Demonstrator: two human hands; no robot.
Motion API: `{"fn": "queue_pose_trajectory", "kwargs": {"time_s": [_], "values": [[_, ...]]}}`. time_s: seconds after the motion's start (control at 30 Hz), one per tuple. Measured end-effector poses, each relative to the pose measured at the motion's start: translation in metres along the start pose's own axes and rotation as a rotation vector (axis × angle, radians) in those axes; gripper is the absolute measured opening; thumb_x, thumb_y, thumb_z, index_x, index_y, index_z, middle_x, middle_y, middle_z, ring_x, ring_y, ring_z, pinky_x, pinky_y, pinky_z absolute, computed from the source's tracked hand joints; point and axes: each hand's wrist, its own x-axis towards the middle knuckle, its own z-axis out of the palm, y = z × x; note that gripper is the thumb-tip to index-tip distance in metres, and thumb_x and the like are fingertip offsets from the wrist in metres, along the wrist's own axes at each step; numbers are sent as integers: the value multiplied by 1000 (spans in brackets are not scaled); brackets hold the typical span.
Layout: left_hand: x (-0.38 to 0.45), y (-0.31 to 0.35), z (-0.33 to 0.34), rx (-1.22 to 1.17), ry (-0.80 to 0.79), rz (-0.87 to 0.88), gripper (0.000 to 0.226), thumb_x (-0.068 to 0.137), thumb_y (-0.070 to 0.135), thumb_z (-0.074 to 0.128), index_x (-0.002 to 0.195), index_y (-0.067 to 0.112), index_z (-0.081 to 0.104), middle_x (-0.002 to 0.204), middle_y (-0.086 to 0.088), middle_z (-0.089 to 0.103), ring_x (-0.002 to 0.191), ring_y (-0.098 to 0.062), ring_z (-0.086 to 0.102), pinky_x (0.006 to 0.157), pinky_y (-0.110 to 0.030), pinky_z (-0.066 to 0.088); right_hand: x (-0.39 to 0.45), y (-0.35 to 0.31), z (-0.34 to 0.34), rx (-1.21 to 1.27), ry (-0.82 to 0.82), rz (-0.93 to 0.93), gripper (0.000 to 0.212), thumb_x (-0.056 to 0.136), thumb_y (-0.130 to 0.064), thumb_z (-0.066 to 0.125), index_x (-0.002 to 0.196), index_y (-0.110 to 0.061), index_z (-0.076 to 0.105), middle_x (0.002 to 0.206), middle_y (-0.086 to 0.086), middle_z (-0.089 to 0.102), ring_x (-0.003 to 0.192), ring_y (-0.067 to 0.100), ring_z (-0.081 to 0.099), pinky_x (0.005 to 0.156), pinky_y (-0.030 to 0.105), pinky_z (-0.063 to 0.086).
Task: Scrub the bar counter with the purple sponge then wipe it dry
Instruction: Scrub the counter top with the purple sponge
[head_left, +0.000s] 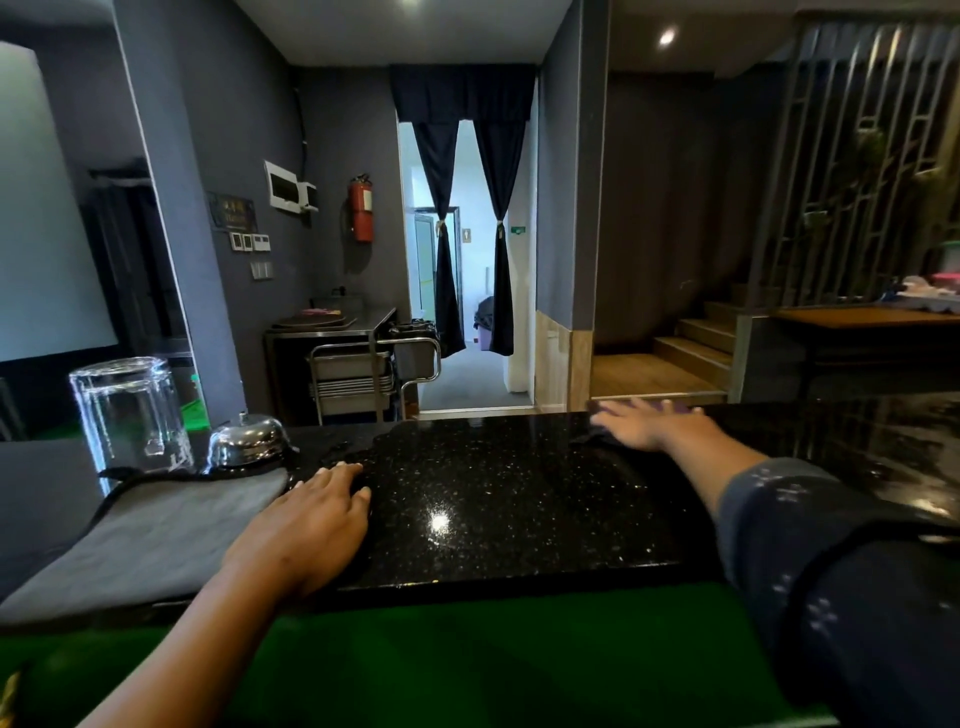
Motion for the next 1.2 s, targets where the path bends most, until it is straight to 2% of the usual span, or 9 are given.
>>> {"fn": "queue_pose_trajectory", "kwargs": {"time_s": [0.1, 0.23, 0.5, 0.63, 0.73, 0.87, 1.0, 1.07, 1.2], "values": [[2, 1, 0, 21, -9, 0, 54, 97, 45, 21, 147, 25, 18, 156, 1, 17, 143, -14, 12, 115, -34, 12, -4, 39, 2, 35, 5, 90, 67, 82, -79, 12, 144, -54, 6, 160, -2, -5, 144, 37, -6, 109, 65, -9], [3, 3, 0, 38, -16, 0, 53, 97, 44, 21, 147, 24, 20, 156, -1, 16, 143, -15, 12, 116, -35, 11, -25, 19, 8, 67, 12, 85, 69, 80, -81, 13, 144, -54, 7, 160, 1, -6, 142, 42, -8, 108, 64, -11], [-2, 7, -5, 49, -27, -1, 52, 98, 40, 22, 146, 23, 24, 156, -4, 18, 143, -17, 15, 115, -36, 12, -127, -136, 38, 22, -9, -446, 69, 81, -81, 13, 144, -54, 5, 160, 3, -7, 141, 44, -13, 104, 64, -15], [-2, 6, -5, 72, -37, -7, 52, 98, 40, 21, 147, 22, 22, 156, -5, 17, 143, -18, 14, 115, -37, 10, -172, -141, 54, 17, -9, -618, 68, 75, -86, 11, 138, -62, 4, 159, -8, -4, 144, 33, -10, 106, 59, -14], [-3, 5, -4, 56, -51, -5, 53, 98, 42, 20, 147, 23, 21, 157, -3, 15, 143, -17, 13, 115, -37, 10, -173, -89, 47, 5, 25, -538, 67, 73, -87, 9, 136, -65, 3, 159, -13, -3, 145, 28, -7, 109, 58, -7], [-4, 6, -4, 56, -41, 0, 53, 97, 41, 20, 147, 22, 22, 156, -4, 15, 143, -18, 14, 115, -37, 9, -150, -9, 27, 55, 38, -176, 60, 82, -79, 16, 139, -62, 7, 159, -12, -2, 145, 29, -4, 111, 57, -3], [-4, 8, -3, 59, -26, 4, 53, 97, 40, 20, 147, 20, 22, 156, -5, 16, 143, -20, 15, 115, -37, 10, -135, -3, 24, 55, 36, 63, 67, 83, -79, 13, 144, -54, 5, 160, -1, -4, 143, 40, -7, 110, 63, -7], [-3, 8, -3, 58, -30, 9, 53, 97, 40, 20, 146, 20, 22, 156, -5, 16, 143, -20, 15, 115, -38, 11, -139, -32, 27, 42, 50, 56, 71, 82, -80, 11, 146, -50, 4, 160, 4, -6, 141, 45, -9, 108, 65, -10], [-3, 8, -5, 53, -42, 16, 53, 97, 40, 20, 147, 20, 22, 156, -5, 16, 143, -20, 13, 115, -38, 10, -161, -100, 38, 29, 80, -164, 71, 83, -77, 7, 147, -47, 3, 159, 8, -7, 140, 46, -11, 104, 65, -15]]}}
